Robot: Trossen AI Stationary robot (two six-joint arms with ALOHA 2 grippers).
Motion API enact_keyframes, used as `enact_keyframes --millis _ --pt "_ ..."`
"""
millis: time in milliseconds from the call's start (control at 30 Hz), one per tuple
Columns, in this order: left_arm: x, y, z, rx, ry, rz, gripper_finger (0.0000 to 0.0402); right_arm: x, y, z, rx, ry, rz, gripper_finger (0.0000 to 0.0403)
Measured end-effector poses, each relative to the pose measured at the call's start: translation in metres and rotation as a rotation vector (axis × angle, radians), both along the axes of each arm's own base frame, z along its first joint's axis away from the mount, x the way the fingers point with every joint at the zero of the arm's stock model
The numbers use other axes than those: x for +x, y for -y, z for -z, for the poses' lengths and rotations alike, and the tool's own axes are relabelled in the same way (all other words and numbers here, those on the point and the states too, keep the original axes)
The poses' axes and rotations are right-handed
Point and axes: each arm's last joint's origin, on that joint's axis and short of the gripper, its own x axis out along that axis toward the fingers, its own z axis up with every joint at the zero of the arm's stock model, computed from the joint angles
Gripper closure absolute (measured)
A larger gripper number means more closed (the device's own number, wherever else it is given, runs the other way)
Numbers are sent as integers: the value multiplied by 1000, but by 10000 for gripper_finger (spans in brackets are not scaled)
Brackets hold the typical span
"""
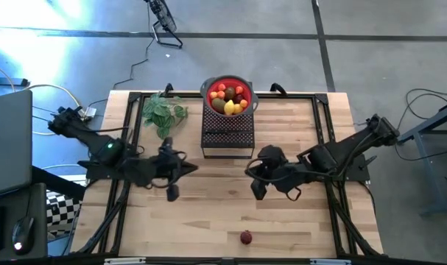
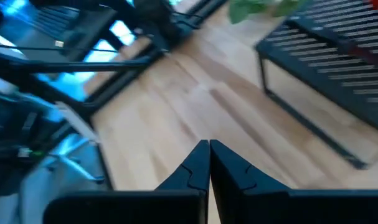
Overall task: Pick & Place Fruit
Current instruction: Put the pomegranate into the red strainer bowl
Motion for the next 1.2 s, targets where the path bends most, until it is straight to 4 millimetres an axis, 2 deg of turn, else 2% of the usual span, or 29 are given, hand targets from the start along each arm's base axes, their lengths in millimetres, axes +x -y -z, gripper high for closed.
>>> enact_keyframes --millis 200,400,733,1000,1200 --pt "-33 5 13 -56 30 -18 401 15 -15 3 58 81 -17 400" --pt "-51 10 23 -110 28 23 401 36 -33 19 146 94 -52 400" --pt "-56 17 26 -98 4 69 401 52 -86 35 304 12 -251 400" --pt "-57 17 27 -116 -13 79 401 56 -124 50 387 -149 -164 400" --pt "-57 17 27 -116 -16 82 401 63 -142 48 391 -291 -55 401"
